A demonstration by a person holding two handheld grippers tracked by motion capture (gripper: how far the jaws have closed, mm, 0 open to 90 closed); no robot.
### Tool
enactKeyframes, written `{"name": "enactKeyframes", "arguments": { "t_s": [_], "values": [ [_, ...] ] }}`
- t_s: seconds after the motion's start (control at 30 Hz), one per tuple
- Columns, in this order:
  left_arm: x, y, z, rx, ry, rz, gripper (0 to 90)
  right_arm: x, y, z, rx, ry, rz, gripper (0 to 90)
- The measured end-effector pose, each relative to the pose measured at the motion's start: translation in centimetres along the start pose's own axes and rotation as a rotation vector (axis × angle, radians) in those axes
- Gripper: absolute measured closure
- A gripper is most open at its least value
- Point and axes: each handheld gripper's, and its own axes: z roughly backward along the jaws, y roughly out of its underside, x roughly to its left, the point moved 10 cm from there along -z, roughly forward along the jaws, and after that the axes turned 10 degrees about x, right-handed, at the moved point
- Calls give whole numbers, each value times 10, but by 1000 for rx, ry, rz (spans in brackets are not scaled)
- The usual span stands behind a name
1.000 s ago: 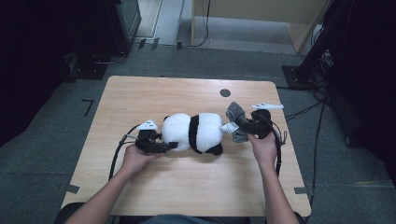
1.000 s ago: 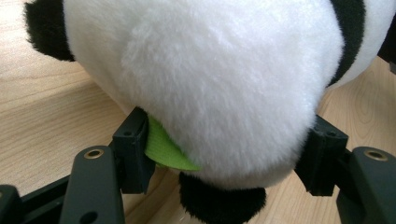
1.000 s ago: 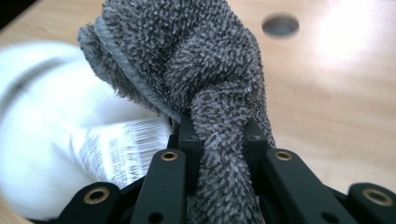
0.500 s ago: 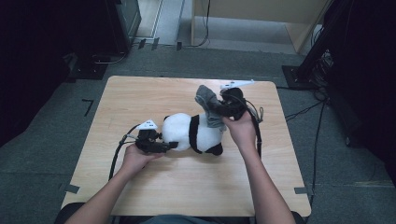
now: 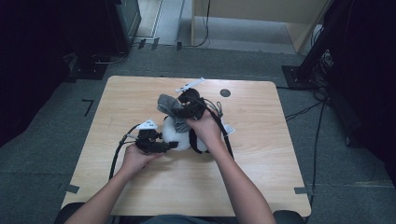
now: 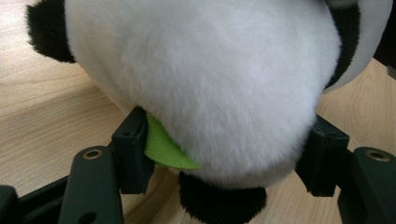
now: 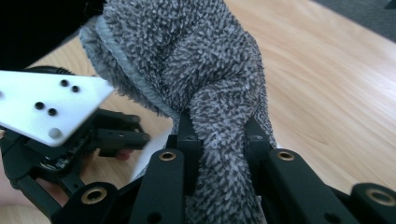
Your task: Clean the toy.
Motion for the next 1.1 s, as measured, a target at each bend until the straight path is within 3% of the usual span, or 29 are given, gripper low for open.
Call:
{"name": "enactKeyframes", "arguments": {
  "t_s": [0.1,0.23,0.3,0.63,1.1],
  "values": [
    [-1,0,0,0,-2,2,328,12,-1,-16,41,11,32,760],
    [0,1,0,11,-3,13,328,18,5,-36,92,-7,31,755],
    [0,2,-1,14,-2,16,329,18,6,-39,89,-14,32,755],
    [-2,1,-3,22,-7,19,345,-1,21,-27,85,19,51,756],
    [-2,0,-2,22,-4,20,356,-54,56,11,88,105,-45,755]
  ]
}}
